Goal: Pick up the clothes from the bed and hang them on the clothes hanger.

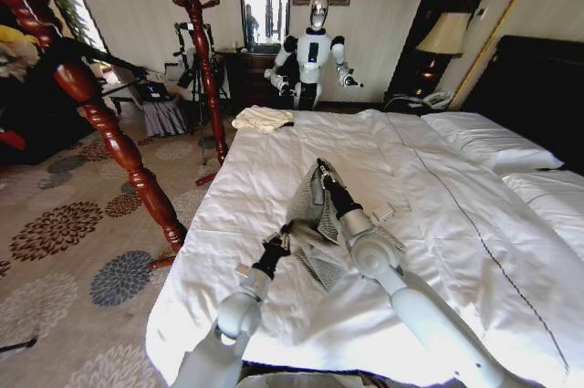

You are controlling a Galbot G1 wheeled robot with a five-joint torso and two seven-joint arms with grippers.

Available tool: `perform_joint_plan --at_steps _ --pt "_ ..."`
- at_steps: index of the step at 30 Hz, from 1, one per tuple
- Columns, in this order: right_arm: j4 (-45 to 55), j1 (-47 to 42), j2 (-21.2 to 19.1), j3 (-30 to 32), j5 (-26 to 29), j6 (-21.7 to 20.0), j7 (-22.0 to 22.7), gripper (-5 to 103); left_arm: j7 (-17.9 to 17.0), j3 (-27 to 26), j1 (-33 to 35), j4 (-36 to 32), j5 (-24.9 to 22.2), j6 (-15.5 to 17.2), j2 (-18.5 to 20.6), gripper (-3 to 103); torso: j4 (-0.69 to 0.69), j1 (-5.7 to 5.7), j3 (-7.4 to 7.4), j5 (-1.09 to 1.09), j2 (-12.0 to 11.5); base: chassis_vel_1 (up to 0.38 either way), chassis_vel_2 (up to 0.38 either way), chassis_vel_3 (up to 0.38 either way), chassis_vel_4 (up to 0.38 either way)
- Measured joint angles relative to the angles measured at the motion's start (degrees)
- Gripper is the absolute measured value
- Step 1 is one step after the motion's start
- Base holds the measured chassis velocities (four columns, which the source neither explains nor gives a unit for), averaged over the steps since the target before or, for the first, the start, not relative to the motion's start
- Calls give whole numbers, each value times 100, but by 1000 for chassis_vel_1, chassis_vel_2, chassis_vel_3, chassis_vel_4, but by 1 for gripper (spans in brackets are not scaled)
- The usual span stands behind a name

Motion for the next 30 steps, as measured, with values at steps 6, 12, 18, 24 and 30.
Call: perform_joint_plan --at_steps 6,12,18,24,30 --pt "224 -67 -146 -12 -11 -15 -249 0 -14 -845 -321 -801 -908 387 1021 0 -1 0 0 5 0 0 0 0 0" --pt "496 -203 -343 5 -252 -136 -424 21 -88 -1536 -555 -1351 -1801 482 1921 0 -3 0 0 7 0 0 0 0 0" --pt "734 -407 -623 143 -463 -414 -389 42 -113 -2120 -515 -1645 -2332 583 2424 0 -2 -1 -1 9 1 0 0 0 0" --pt "417 -866 -614 116 -807 -820 276 65 -204 -1760 -169 -1108 -2031 643 2122 0 -3 0 -1 10 0 0 0 0 0" --pt "469 -1434 -541 155 -1155 -781 184 86 -273 -1541 -147 -661 -1812 686 1795 0 -4 0 -1 9 0 0 0 0 0"
